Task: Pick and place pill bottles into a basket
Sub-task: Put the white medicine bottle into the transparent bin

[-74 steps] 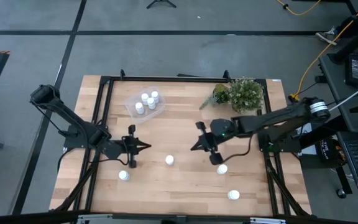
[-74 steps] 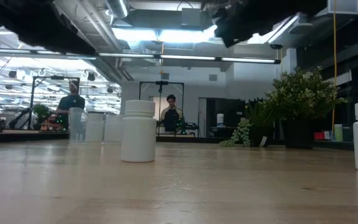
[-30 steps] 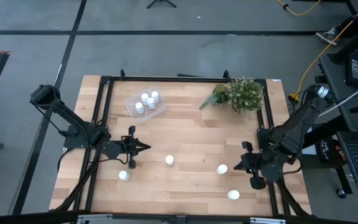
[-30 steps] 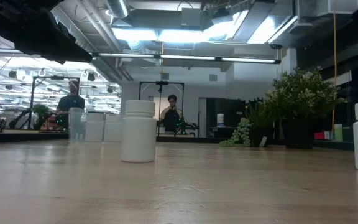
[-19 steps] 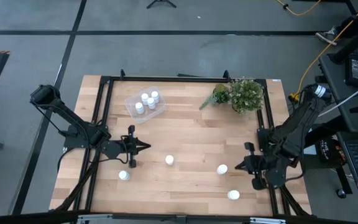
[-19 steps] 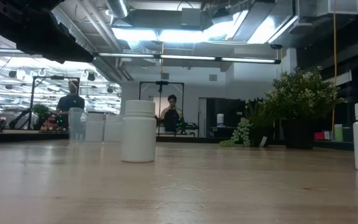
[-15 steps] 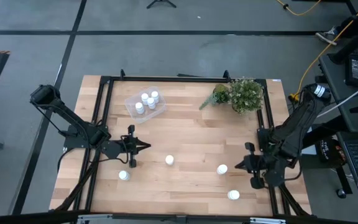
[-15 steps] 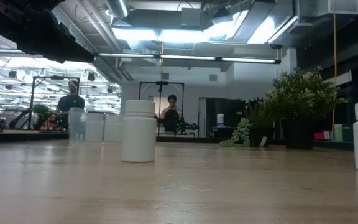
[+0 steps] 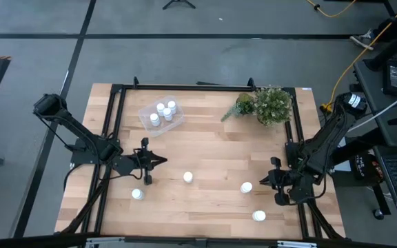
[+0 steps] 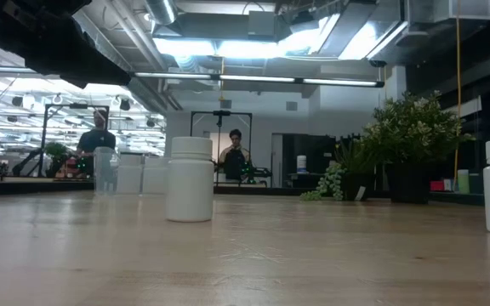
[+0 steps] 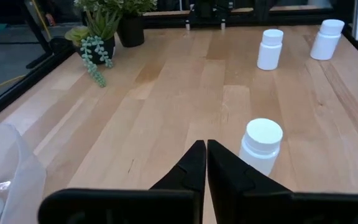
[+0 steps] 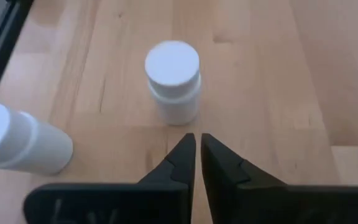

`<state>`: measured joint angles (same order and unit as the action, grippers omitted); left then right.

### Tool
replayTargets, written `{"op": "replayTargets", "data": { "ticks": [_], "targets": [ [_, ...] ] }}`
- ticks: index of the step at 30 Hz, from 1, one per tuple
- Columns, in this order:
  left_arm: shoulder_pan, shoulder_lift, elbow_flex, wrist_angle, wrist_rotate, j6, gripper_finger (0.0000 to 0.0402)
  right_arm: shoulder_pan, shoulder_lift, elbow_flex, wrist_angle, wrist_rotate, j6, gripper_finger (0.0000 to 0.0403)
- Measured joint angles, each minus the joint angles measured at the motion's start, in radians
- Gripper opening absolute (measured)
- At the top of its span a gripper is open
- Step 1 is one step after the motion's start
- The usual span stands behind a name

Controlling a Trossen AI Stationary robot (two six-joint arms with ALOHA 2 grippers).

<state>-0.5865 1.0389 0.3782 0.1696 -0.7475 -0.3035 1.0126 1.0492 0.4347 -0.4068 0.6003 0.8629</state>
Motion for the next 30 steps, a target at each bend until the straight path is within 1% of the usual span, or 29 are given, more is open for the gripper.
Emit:
{"op": "replayTargets", "data": {
  "ticks": [7, 11, 18, 23, 27, 30],
  "targets": [
    [0.0, 0.0, 0.0, 0.0, 0.0, -0.017, 0.0006, -0.001, 0.0, -0.082, 0.063, -0.002, 0.034, 0.0043],
    [0.0, 0.0, 0.0, 0.0, -0.007, -0.037, 0.0006, 0.0, 0.0, -0.133, 0.156, 0.001, 0.021, 0.0051],
    [0.0, 0.0, 0.0, 0.003, -0.133, -0.08, 0.0006, -0.001, 0.0, -0.234, 0.384, 0.012, -0.103, 0.0078],
    [0.0, 0.0, 0.0, 0.045, -0.078, -0.075, 0.0006, 0.0, 0.0, -0.28, 0.536, 0.013, -0.182, 0.0098],
    [0.0, 0.0, 0.0, 0.059, -0.059, -0.052, 0.0006, -0.001, 0.0, -0.297, 0.582, 0.013, -0.21, 0.0114],
    [0.0, 0.0, 0.0, 0.067, -0.046, -0.035, 0.0006, 0.0, 0.0, -0.315, 0.606, 0.013, -0.196, 0.0127]
  ]
}}
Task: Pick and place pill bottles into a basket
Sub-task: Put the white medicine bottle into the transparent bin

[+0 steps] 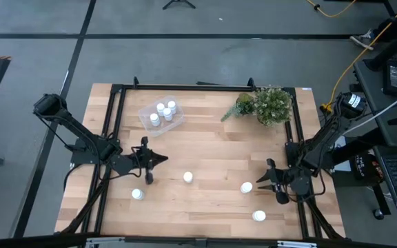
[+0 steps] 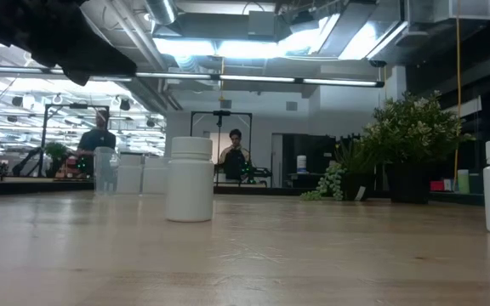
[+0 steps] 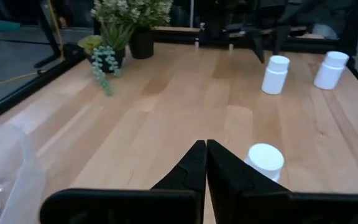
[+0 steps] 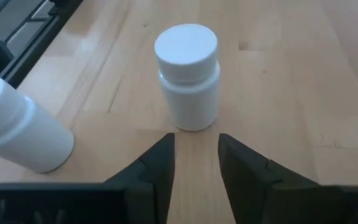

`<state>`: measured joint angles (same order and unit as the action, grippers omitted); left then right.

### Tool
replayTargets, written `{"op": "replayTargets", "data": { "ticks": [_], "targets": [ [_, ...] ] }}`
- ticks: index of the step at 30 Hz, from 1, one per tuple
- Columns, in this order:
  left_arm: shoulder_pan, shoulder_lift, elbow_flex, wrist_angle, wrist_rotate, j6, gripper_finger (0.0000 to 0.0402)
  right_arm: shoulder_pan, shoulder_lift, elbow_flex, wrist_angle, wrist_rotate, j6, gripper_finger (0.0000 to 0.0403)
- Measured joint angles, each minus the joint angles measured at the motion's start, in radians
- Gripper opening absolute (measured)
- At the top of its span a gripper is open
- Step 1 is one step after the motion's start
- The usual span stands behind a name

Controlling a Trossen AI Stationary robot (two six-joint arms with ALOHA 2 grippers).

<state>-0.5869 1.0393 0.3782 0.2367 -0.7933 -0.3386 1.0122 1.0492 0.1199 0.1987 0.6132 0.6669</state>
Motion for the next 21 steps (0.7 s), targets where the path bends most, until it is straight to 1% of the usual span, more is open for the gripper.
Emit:
{"op": "replayTargets", "data": {
  "ticks": [6, 11, 15, 18, 21],
  "targets": [
    [0.0, 0.0, 0.0, 0.0, 0.014, -0.023, 0.0006, 0.0, 0.0, -0.039, 0.093, 0.015, 0.006, 0.017],
    [0.0, 0.0, 0.0, 0.0, 0.029, -0.018, 0.0006, -0.001, 0.0, -0.04, 0.102, 0.019, 0.006, 0.022],
    [0.0, 0.0, 0.0, 0.0, 0.029, -0.007, 0.0006, -0.001, 0.003, -0.04, 0.101, 0.048, -0.015, 0.0259],
    [0.0, 0.0, 0.0, 0.0, 0.029, -0.007, 0.0006, -0.001, 0.013, -0.04, 0.103, 0.052, -0.044, 0.0278],
    [0.0, 0.0, 0.0, 0.0, 0.029, -0.007, 0.0006, -0.001, 0.029, -0.04, 0.106, 0.052, -0.046, 0.0287]
  ]
}}
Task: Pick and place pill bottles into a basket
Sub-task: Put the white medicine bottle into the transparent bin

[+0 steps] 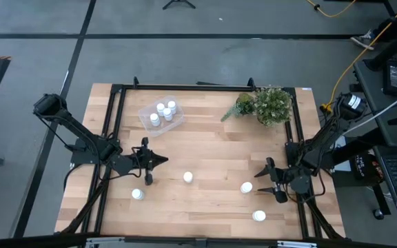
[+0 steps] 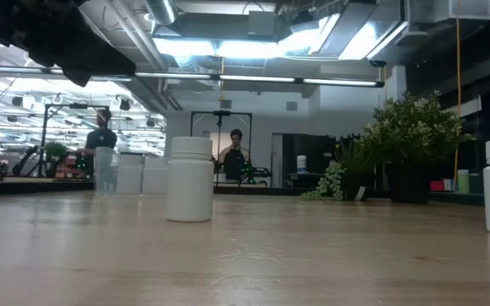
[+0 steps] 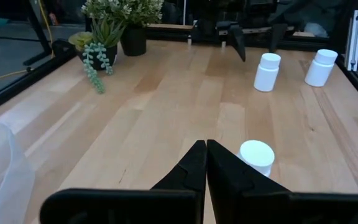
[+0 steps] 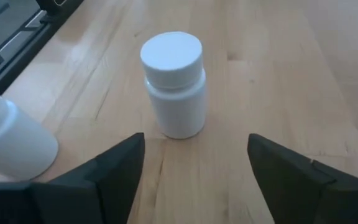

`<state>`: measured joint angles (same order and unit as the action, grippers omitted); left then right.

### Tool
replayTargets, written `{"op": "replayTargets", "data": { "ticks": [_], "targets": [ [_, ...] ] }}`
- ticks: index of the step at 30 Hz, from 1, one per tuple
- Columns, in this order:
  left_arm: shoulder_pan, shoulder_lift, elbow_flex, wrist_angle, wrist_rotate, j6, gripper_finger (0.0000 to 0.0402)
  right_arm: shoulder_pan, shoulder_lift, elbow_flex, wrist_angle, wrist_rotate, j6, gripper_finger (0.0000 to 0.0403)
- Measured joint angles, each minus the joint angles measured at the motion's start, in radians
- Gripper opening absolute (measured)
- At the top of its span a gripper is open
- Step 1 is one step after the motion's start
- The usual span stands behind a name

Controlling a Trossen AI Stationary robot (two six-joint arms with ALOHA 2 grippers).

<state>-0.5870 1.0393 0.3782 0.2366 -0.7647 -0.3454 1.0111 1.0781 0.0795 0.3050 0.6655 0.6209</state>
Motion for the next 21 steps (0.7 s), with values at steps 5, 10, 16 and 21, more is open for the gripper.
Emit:
{"op": "replayTargets", "data": {
  "ticks": [5, 10, 16, 21],
  "targets": [
    [0.0, 0.0, 0.0, 0.0, 0.0, 0.0, 0.0006, 0.0, 0.049, 0.0, 0.059, 0.008, 0.0, 0.0286],
    [0.0, 0.0, 0.0, 0.0, 0.0, 0.0, 0.0006, 0.0, 0.114, 0.0, 0.076, 0.007, 0.03, 0.0285],
    [0.0, 0.0, 0.0, 0.0, 0.0, 0.0, 0.0006, 0.0, 0.195, 0.0, 0.189, 0.007, 0.013, 0.0285],
    [0.0, 0.0, 0.0, 0.0, 0.0, 0.0, 0.0006, -0.005, 0.28, 0.0, 0.276, 0.029, -0.004, 0.0285]
  ]
}}
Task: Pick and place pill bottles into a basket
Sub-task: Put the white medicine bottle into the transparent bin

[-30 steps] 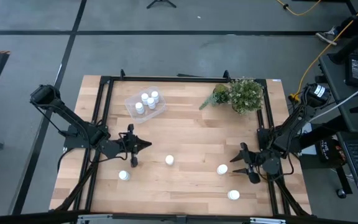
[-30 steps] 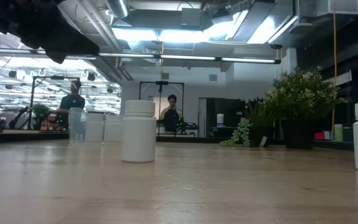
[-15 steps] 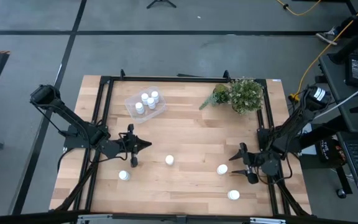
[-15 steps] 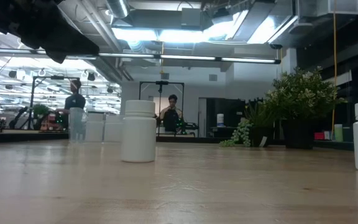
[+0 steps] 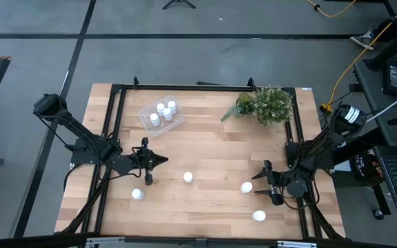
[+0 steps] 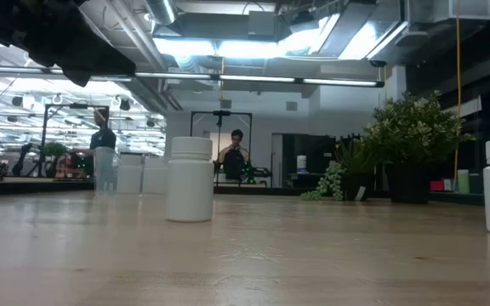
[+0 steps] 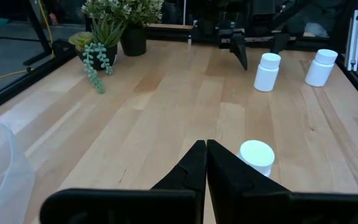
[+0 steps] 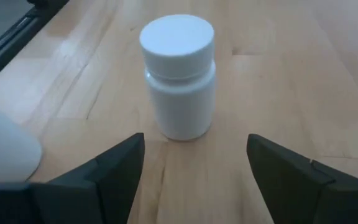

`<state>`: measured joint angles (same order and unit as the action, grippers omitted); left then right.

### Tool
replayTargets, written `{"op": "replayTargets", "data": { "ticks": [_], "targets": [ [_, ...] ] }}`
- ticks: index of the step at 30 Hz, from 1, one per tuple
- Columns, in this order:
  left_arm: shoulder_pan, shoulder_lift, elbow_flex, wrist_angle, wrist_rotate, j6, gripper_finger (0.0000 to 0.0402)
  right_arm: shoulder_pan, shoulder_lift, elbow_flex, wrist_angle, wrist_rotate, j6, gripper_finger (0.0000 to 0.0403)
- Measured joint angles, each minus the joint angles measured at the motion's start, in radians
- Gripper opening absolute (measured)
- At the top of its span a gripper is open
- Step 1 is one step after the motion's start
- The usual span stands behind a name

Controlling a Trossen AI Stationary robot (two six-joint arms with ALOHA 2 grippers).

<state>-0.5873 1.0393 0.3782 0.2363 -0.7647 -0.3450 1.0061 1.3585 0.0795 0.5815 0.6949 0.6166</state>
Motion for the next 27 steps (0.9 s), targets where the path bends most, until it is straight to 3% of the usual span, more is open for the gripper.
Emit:
{"op": "replayTargets", "data": {
  "ticks": [14, 27],
  "targets": [
    [0.0, 0.0, 0.0, 0.0, 0.0, 0.0, 0.0006, -0.049, 0.221, 0.066, 0.134, -0.044, -0.05, 0.0284],
    [0.0, 0.0, 0.0, 0.0, 0.0, 0.0, 0.0006, -0.098, 0.333, 0.082, 0.273, -0.044, -0.102, 0.0284]
  ]
}}
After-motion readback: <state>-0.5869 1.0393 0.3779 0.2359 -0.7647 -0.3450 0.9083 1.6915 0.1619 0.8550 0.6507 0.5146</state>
